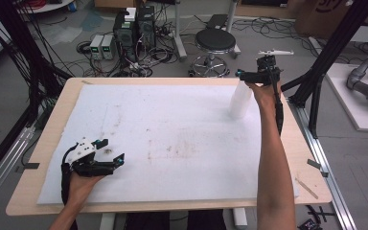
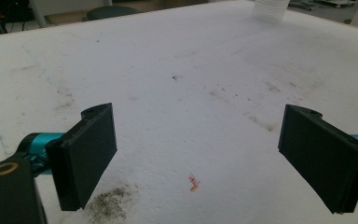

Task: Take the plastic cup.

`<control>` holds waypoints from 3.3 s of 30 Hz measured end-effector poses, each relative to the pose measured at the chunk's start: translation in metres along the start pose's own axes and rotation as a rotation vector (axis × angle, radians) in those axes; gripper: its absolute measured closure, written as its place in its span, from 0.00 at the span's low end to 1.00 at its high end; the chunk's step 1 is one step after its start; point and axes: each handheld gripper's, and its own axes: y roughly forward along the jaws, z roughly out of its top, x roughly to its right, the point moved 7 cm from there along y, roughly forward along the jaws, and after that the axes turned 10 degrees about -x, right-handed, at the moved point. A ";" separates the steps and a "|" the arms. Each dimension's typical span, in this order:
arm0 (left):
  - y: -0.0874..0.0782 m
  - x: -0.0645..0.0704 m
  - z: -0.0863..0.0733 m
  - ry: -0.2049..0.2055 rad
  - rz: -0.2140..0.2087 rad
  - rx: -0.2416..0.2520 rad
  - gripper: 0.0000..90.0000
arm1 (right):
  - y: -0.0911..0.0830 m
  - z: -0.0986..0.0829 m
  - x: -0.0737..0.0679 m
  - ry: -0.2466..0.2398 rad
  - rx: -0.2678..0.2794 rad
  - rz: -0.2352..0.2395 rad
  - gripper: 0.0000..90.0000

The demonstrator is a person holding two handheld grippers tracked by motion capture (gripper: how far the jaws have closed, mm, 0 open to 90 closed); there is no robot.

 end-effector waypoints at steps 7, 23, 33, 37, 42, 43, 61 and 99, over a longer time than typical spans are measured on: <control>0.001 0.000 0.000 -0.007 -0.004 -0.002 0.12 | 0.017 -0.006 0.003 0.019 -0.052 0.002 0.19; -0.001 0.001 0.000 0.003 0.008 0.007 0.12 | 0.038 -0.024 0.005 0.074 -0.167 -0.037 0.20; -0.001 0.000 0.000 0.002 0.006 0.004 0.12 | 0.040 -0.026 0.004 0.088 -0.179 -0.030 0.24; 0.000 0.000 0.000 -0.002 0.002 0.001 0.12 | 0.040 -0.026 0.005 0.094 -0.181 -0.029 0.27; 0.000 0.001 0.000 -0.004 0.003 0.003 0.12 | 0.042 -0.028 0.005 0.101 -0.194 -0.025 0.28; 0.000 0.001 0.000 0.000 0.005 0.000 0.12 | 0.043 -0.028 0.005 0.110 -0.196 -0.020 0.29; 0.001 0.001 0.000 0.005 0.005 -0.007 0.12 | 0.042 -0.029 0.004 0.110 -0.208 -0.026 0.41; 0.002 0.002 0.000 0.015 0.005 -0.021 0.13 | -0.016 0.036 0.002 0.066 -0.084 -0.043 0.44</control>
